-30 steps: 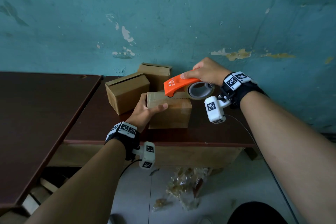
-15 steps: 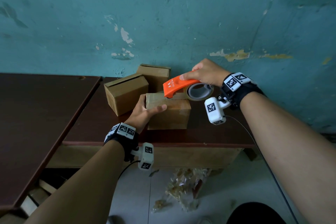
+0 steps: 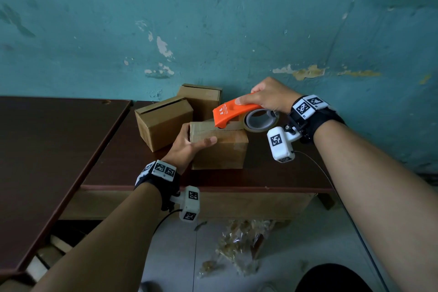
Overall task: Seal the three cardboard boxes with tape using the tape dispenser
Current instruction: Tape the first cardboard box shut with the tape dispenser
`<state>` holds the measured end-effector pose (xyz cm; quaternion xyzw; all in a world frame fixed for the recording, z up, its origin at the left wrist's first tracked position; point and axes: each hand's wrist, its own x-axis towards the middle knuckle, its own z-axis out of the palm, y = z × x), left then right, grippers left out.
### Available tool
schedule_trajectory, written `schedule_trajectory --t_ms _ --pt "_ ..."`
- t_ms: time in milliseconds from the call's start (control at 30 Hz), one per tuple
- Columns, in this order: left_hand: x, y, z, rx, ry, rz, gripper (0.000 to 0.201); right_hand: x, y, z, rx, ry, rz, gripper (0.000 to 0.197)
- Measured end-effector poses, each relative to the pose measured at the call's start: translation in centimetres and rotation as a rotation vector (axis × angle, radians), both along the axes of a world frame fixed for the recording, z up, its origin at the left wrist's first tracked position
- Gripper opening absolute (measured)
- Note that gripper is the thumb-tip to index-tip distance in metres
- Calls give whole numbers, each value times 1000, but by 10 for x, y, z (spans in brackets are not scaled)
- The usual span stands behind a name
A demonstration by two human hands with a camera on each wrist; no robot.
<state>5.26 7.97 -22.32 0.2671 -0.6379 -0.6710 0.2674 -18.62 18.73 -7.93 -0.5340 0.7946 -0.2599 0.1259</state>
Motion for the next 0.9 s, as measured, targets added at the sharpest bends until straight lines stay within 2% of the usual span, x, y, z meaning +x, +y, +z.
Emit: schedule_trajectory --t_ms 167,367,667,900 --pt "0 2 1 3 7 5 96 -2 1 -1 7 -12 4 54" --pt "1 1 0 -7 3 -1 112 -3 2 -2 11 -23 -5 56" --pt "0 0 0 -1 -2 -6 113 -5 3 -2 6 -30 4 56" --pt "0 0 0 15 0 -13 105 -5 5 -2 -4 -57 -5 56"
